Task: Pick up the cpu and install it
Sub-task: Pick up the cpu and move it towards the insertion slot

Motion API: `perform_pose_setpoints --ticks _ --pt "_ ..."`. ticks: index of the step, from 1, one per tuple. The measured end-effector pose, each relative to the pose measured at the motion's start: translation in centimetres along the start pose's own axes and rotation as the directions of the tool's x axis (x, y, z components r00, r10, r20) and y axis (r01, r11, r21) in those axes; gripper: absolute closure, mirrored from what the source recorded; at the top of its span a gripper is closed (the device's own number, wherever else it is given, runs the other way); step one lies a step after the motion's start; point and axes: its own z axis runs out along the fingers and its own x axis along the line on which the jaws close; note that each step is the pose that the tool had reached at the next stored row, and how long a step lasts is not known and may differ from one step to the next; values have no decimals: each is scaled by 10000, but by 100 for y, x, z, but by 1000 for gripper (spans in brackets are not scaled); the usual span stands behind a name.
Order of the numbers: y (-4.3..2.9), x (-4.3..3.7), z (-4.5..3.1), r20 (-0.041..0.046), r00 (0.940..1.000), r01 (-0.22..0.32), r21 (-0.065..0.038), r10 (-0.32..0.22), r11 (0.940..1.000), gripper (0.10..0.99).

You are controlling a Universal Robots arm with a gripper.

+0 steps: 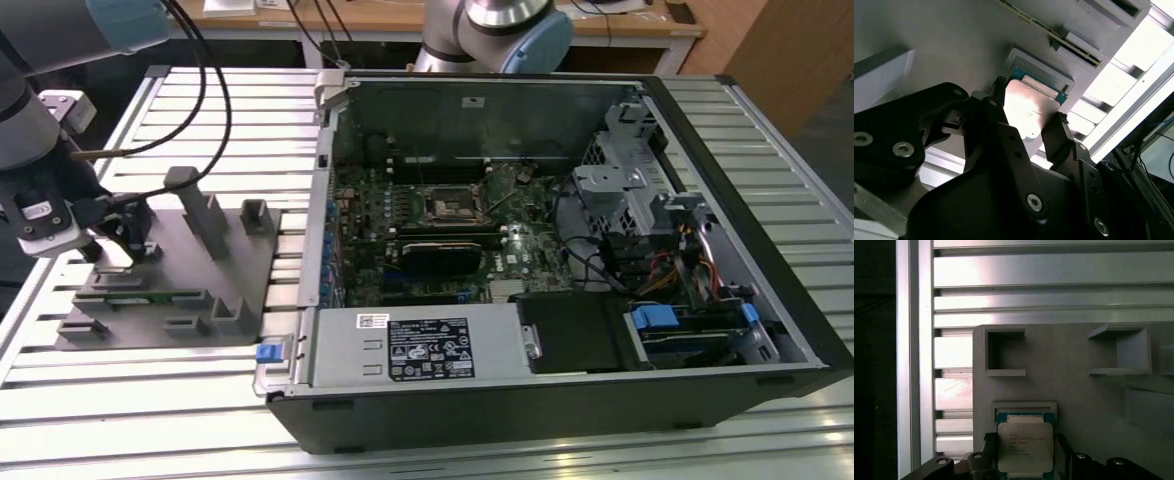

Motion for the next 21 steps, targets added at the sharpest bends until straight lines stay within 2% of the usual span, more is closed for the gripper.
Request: perform_pose_setpoints --ticks 2,21 --pt "0 2 -27 -2 10000 -1 -38 1 10000 545" --pt "4 6 -138 4 10000 0 -38 0 10000 545"
